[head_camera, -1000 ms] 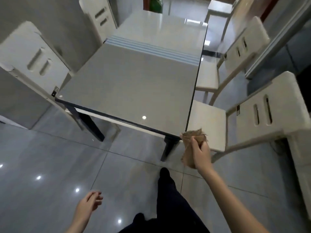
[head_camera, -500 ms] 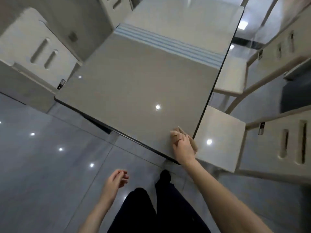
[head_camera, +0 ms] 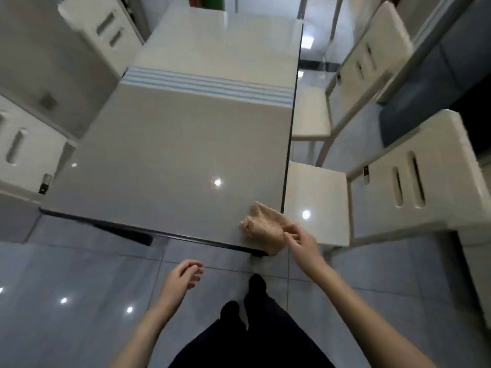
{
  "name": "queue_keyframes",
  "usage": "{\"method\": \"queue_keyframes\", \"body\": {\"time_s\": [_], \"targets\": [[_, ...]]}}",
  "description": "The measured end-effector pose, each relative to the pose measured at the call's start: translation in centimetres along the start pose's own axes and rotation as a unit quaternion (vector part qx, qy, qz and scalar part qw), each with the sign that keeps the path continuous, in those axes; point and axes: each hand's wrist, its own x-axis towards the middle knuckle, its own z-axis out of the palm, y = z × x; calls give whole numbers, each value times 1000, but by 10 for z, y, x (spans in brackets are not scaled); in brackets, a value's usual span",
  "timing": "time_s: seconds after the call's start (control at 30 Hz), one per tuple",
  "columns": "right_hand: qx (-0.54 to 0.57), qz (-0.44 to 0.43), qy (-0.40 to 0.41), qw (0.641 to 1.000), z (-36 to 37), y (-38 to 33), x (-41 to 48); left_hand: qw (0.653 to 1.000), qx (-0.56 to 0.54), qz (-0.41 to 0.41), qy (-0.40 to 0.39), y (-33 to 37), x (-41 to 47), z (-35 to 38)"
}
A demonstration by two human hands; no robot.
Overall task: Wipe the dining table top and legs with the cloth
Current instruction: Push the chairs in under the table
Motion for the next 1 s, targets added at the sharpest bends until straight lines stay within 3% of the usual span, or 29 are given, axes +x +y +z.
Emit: {"method": "queue_keyframes", "body": {"time_s": [0.17,0.37,0.47,0.63,0.8,1.0], "targets": [[156,144,142,967,4,64,-95,993,86,16,-84,-5,7,5],[279,301,298,862,25,140,-239,969,158,21,-187,-9,-6,41],[317,335,369,807,30,166,-298,953,196,36,-228,-1,-14,79],[350,370,413,755,26,213,-359,929,240,52,-276,1,-36,160],[365,378,417,741,-20,267,-383,926,260,19,-274,-18,-67,241],[340,335,371,797,-128,312,-366,947,222,-10,-231,-23,-97,299]]}}
